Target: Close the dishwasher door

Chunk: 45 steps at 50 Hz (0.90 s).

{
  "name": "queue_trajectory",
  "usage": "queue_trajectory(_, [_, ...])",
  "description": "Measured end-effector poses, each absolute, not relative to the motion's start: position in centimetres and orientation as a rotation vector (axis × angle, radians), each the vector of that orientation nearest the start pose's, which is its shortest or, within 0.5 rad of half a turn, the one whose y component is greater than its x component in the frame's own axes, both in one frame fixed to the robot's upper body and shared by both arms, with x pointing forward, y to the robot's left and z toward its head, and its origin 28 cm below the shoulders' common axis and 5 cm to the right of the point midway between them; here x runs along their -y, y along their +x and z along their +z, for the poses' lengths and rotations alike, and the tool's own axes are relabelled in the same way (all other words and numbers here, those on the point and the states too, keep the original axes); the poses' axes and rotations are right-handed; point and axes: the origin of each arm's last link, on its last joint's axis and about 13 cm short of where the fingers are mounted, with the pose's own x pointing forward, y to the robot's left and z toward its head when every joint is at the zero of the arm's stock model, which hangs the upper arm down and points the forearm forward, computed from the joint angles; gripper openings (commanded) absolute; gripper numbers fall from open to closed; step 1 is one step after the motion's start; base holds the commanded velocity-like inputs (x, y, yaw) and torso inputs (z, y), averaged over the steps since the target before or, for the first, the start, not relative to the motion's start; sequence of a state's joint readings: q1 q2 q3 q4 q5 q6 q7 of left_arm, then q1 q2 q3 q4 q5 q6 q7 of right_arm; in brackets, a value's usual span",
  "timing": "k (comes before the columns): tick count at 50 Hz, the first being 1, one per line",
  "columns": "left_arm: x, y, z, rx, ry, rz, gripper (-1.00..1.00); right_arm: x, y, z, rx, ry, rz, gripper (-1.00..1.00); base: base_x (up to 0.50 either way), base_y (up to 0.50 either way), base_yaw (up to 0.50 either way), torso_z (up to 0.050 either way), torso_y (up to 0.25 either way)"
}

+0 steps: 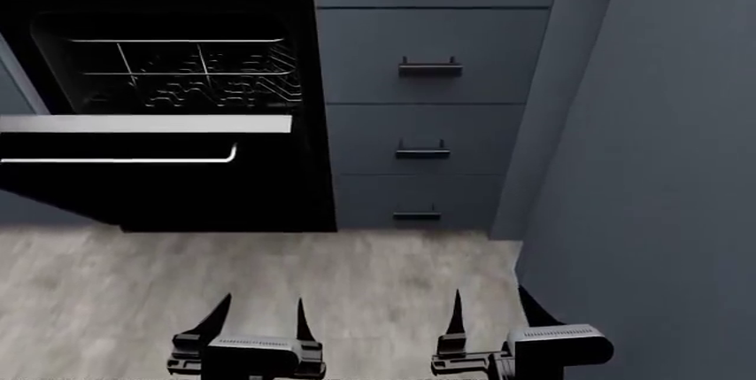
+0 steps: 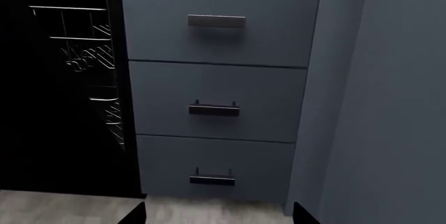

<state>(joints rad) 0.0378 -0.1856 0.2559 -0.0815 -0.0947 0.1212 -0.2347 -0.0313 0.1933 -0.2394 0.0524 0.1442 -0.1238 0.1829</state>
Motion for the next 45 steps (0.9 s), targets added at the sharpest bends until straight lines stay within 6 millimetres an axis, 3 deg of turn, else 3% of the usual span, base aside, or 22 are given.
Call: queue_trajectory(45, [-20.35, 19.06, -0.78, 0.010, 0.074, 0.027, 1.00, 9.71, 19.47, -0.38, -0.001, -0.050, 0.049, 1.00, 0.00, 0.00, 0.00, -0.050, 0.000])
